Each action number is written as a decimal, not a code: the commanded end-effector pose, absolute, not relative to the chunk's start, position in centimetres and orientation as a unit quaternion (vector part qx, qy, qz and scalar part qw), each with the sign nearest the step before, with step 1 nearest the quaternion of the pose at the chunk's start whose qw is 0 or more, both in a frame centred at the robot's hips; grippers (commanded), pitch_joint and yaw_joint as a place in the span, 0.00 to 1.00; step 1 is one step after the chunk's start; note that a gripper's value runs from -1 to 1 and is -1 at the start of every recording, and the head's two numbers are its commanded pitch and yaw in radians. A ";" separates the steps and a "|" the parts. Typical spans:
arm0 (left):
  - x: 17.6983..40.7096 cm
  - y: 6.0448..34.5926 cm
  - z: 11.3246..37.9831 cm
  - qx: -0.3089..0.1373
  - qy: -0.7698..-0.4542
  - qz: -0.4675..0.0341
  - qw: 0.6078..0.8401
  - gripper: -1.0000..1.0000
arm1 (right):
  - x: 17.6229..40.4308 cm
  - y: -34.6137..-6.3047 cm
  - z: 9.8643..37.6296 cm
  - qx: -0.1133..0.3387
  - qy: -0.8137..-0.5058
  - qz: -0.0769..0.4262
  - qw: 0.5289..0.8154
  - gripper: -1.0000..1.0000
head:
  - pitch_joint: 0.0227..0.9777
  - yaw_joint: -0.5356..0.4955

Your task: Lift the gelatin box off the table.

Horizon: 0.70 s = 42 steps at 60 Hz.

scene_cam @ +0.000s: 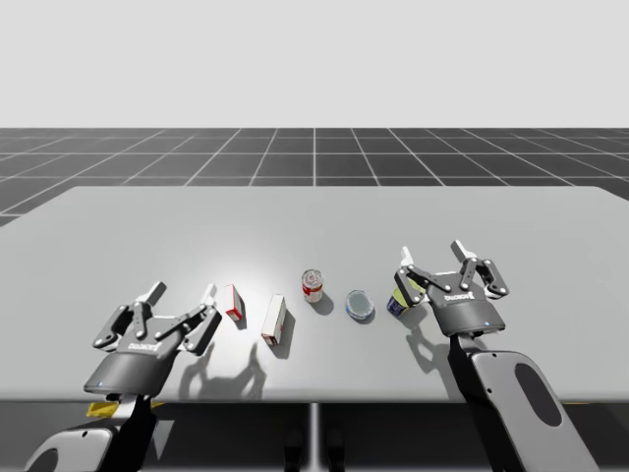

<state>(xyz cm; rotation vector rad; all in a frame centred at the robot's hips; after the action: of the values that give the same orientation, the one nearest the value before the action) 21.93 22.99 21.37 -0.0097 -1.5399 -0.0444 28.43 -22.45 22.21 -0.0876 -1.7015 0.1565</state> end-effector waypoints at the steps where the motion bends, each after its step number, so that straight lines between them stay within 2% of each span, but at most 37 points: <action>1: 20.0 22.4 19.8 0.001 -0.671 -0.030 0.741 0.00 | 28.5 -22.5 22.2 -0.042 -0.750 0.069 0.656 0.00 | 0.85 0.85; 18: 18.9 21.6 16.9 -0.008 -0.638 -0.037 0.769 0.00 | 28.5 -22.6 22.2 -0.044 -0.751 0.068 0.655 0.00 | 0.85 0.85; 27: 19.7 21.0 15.2 -0.017 -0.621 -0.038 0.783 0.00 | 28.6 -22.6 22.2 -0.044 -0.751 0.067 0.655 0.00 | 0.85 0.85; 42: 21.4 20.2 14.3 -0.019 -0.608 -0.030 0.793 0.00 | 28.6 -22.7 22.2 -0.045 -0.752 0.066 0.654 0.00 | 0.85 0.85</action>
<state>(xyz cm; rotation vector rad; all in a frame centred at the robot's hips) 20.55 20.74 15.11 -0.0347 -1.3281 -0.0719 28.56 -22.62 22.18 -0.1001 -1.7045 0.1512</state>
